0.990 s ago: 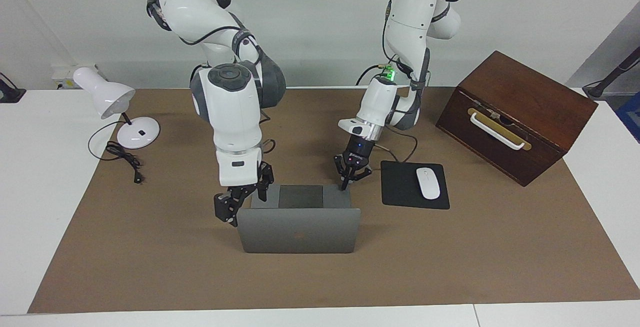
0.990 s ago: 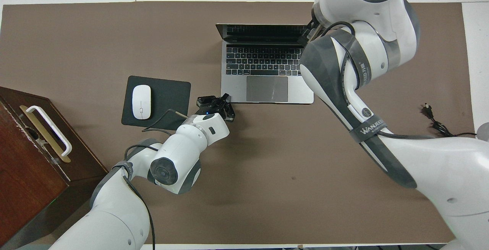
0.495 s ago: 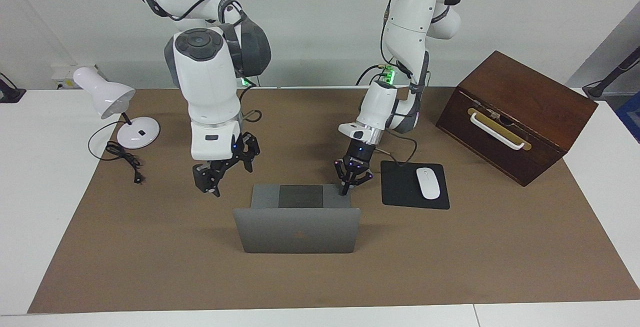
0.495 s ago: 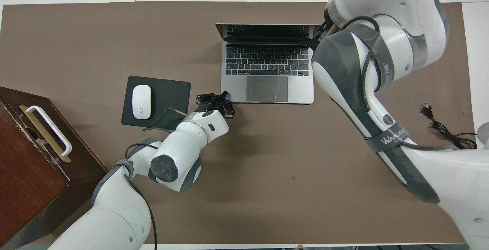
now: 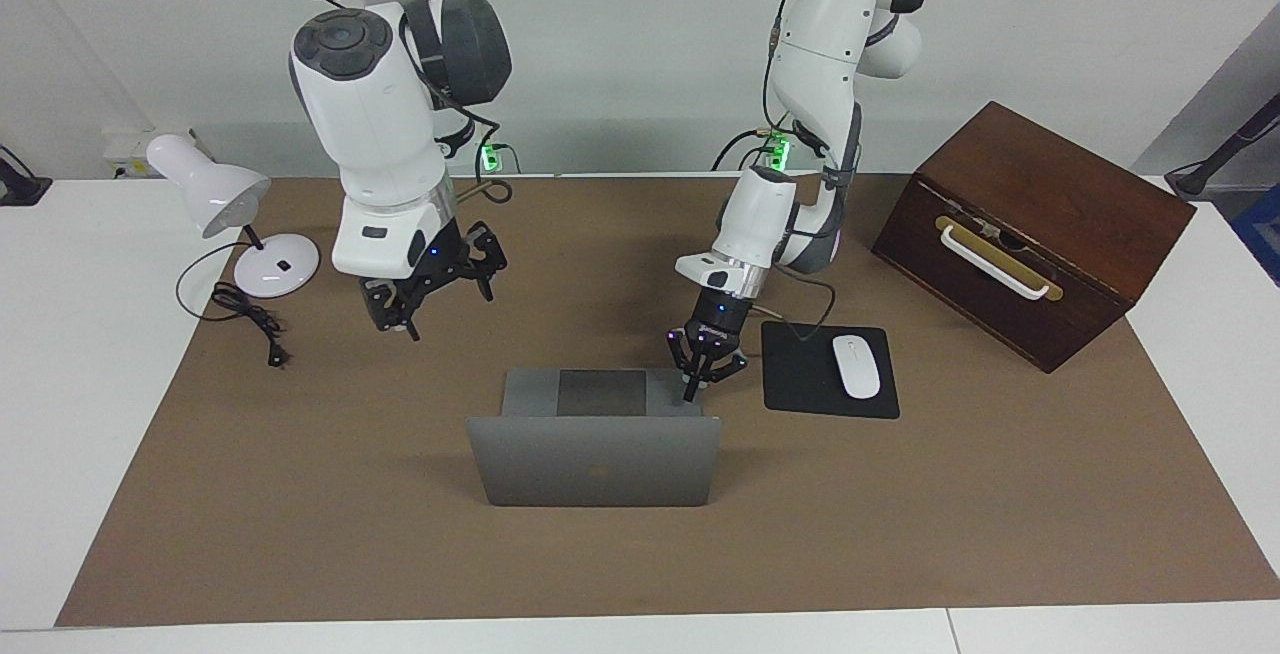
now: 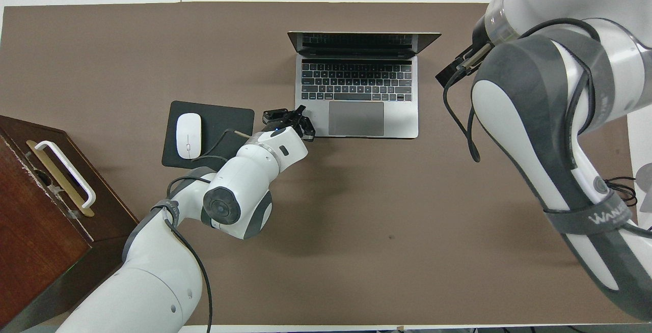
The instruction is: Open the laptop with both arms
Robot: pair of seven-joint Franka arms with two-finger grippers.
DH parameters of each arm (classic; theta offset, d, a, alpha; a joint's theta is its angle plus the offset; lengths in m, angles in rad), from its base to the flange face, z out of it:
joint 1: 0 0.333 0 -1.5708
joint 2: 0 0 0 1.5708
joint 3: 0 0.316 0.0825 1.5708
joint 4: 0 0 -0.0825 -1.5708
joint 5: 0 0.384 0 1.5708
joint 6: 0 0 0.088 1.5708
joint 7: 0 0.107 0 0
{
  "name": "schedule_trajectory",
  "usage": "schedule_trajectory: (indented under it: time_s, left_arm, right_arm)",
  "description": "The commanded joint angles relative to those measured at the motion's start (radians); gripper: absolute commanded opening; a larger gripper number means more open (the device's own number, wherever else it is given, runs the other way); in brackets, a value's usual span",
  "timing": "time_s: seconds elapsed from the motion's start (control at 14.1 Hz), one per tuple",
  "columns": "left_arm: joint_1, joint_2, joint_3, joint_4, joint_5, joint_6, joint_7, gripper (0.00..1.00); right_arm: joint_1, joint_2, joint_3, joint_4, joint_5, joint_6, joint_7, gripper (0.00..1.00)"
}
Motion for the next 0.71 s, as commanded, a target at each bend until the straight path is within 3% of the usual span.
schedule_trajectory:
  time_s: [0.0, 0.14, 0.35, 0.64]
  left_arm:
    - [0.036, -0.11, -0.002, 0.039, -0.011, -0.222, -0.003, 0.0]
    - [0.059, -0.188, -0.002, 0.063, -0.01, -0.38, -0.002, 0.0]
    - [0.096, -0.294, -0.002, 0.127, -0.01, -0.665, 0.002, 0.0]
    - [0.151, -0.377, 0.003, 0.265, -0.008, -1.053, 0.017, 0.0]
  right_arm:
    - [-0.019, -0.089, 0.001, -0.09, 0.036, -0.043, 0.096, 1.0]
    - [-0.019, -0.164, -0.016, -0.168, 0.039, -0.077, 0.139, 1.0]
    - [-0.016, -0.241, -0.137, -0.238, 0.155, -0.112, 0.139, 1.0]
    - [-0.016, -0.302, -0.169, -0.32, 0.159, -0.138, 0.179, 1.0]
